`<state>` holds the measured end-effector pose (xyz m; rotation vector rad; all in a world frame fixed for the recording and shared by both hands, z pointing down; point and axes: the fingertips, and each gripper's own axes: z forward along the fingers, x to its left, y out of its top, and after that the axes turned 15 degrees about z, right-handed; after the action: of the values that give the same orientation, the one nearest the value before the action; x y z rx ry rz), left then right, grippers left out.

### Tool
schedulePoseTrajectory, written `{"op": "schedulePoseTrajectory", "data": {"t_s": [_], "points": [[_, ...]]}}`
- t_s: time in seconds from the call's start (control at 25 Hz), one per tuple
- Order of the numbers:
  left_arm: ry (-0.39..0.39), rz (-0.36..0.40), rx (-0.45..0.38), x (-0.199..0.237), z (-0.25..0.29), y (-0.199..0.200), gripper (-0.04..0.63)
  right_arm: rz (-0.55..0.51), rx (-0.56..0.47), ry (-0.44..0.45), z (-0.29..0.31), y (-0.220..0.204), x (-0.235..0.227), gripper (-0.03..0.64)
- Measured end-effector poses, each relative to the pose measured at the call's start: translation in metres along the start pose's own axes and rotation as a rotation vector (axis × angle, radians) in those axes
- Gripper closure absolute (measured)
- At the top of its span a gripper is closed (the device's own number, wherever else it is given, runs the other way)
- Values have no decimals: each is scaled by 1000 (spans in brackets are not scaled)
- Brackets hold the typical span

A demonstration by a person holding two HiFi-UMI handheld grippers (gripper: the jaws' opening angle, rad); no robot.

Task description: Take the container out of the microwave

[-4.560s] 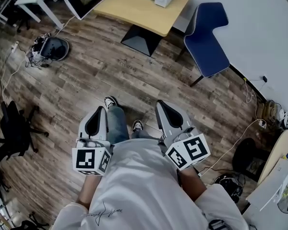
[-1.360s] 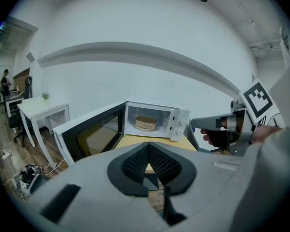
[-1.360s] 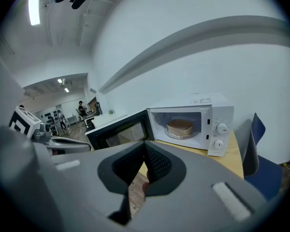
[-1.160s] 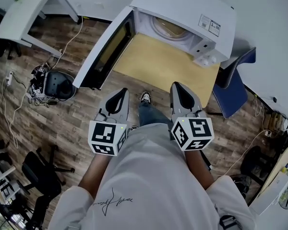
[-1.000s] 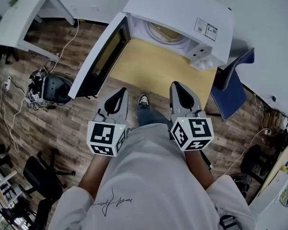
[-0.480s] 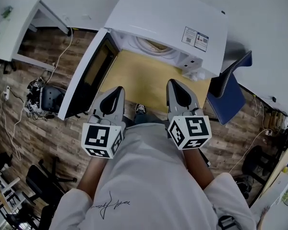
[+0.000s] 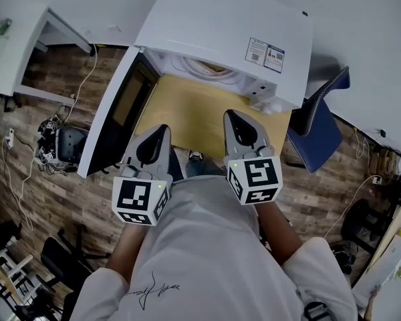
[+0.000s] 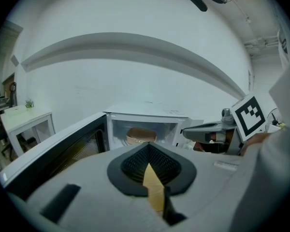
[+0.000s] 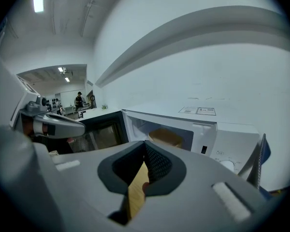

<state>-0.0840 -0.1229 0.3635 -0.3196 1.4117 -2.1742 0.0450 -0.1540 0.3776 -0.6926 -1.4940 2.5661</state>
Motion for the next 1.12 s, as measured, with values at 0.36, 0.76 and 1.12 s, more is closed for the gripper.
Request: {"op": "schedulePoseTrajectory", "data": {"t_s": [0.36,0.76,1.12], "points": [[-38,-22,-19,3,12,8,603,-90,23,-60,26,-2,-12,606],[-28,-62,-12,18,20,2,603,-228,94,-109,63,-14,-23,583],[-68,-57,9,15,25,-2,602,-367,151,-149,90,-22,-30,560]]}}
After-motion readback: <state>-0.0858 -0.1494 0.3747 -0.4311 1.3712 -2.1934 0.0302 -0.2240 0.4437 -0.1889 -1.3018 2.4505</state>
